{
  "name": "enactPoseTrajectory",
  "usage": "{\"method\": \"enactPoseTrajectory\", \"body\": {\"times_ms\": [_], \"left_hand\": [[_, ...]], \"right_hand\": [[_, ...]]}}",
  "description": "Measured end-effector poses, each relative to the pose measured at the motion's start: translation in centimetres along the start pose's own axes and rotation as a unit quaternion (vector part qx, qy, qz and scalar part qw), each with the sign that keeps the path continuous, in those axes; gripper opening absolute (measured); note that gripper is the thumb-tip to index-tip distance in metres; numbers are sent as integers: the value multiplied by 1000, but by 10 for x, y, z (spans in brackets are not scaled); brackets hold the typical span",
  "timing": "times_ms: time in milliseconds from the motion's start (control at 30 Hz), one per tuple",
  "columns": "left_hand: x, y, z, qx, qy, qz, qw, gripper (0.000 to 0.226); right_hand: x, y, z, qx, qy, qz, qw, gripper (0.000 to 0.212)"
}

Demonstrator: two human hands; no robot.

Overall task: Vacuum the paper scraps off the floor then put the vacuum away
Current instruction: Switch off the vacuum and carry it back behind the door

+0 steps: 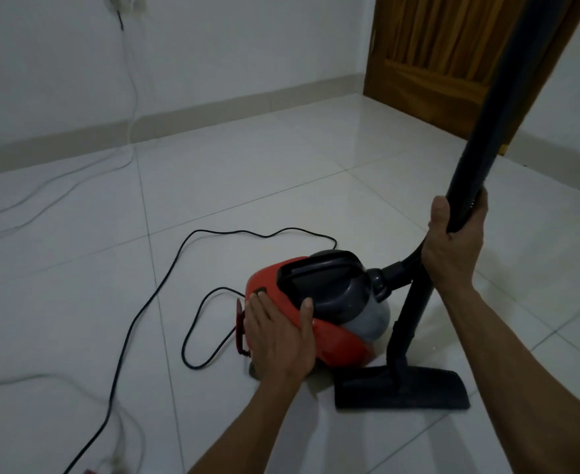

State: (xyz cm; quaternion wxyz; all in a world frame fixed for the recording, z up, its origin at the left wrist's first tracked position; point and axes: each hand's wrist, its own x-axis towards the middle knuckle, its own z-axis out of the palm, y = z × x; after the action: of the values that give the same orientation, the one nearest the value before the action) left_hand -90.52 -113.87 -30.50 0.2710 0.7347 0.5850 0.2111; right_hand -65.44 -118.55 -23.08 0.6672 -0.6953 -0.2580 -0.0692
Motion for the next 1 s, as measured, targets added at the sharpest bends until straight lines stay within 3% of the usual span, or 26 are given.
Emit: {"method": "enactPoseTrajectory", "body": {"times_ms": [133, 1000], "left_hand": [[-1, -1, 3, -4, 0, -27, 1000, 103], [3, -7, 12, 39, 81, -2, 996, 98]], "right_hand": [[0, 0, -1, 8, 4, 0, 1000, 70], [-3, -2, 5, -18, 29, -12, 999, 72]]}}
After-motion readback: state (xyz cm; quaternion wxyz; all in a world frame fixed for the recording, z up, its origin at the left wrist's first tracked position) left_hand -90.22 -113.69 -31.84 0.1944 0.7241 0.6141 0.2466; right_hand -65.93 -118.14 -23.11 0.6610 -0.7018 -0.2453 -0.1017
